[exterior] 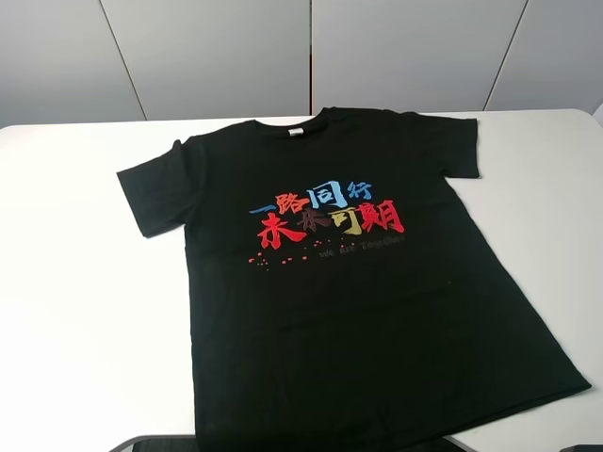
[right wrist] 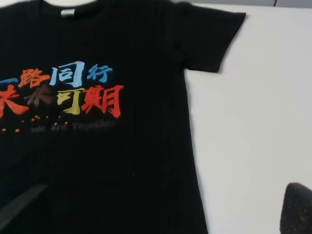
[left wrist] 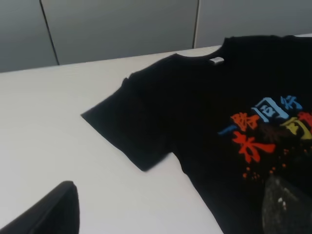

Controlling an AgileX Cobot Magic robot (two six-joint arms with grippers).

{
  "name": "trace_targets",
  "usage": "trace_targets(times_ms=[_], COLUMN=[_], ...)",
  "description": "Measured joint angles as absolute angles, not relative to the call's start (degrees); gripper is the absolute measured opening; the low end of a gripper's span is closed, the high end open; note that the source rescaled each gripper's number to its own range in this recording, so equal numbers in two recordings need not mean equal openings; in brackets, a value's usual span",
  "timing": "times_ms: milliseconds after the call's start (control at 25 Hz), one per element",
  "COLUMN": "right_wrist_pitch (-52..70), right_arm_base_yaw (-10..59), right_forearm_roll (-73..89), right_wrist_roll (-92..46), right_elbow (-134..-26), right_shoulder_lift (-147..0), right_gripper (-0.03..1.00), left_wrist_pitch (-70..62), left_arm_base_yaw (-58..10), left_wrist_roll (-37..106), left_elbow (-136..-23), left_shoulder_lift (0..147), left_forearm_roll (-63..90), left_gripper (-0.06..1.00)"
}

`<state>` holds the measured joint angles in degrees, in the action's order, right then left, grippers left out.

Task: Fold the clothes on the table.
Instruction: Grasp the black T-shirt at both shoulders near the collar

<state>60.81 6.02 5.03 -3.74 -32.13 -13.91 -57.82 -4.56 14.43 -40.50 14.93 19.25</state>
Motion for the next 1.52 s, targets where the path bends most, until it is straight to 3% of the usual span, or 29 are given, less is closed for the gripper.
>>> trace_targets(times_ms=[280, 560, 680, 840, 1120, 1520], right_wrist_pitch=[49.6, 48.0, 50.2, 55.2, 58.7, 60.5], right_arm_base_yaw=[6.0, 5.9, 5.9, 5.9, 5.9, 5.9], right_forearm_roll=[9.7, 14.6, 16.0, 17.1, 17.2, 17.2], right_wrist_roll=[-13.8, -28.5, -32.3, -35.0, -37.4, -38.0], right_elbow=[-36.2, -49.0, -56.5, -63.7, -65.4, -65.4], right_shoulder_lift=[-34.8, -59.1, -68.0, -77.1, -82.4, -82.4], right_gripper=[1.00, 1.00, 1.00, 1.00, 1.00, 1.00], left_wrist_pitch=[-53.8, -55.4, -54.6, -50.8, -48.1, -47.6], left_arm_base_yaw=[-4.6, -4.7, -7.9, -17.5, -30.8, -33.9], left_wrist_roll=[30.3, 45.7, 48.3, 49.2, 48.2, 47.8], left_elbow=[-48.4, -52.6, -54.5, -56.7, -61.8, -66.6], left_shoulder_lift=[37.0, 57.7, 64.5, 72.7, 91.3, 108.6], left_forearm_roll=[22.4, 27.9, 25.9, 21.6, 14.1, 7.3], left_gripper=[0.98, 0.98, 0.98, 0.98, 0.98, 0.98])
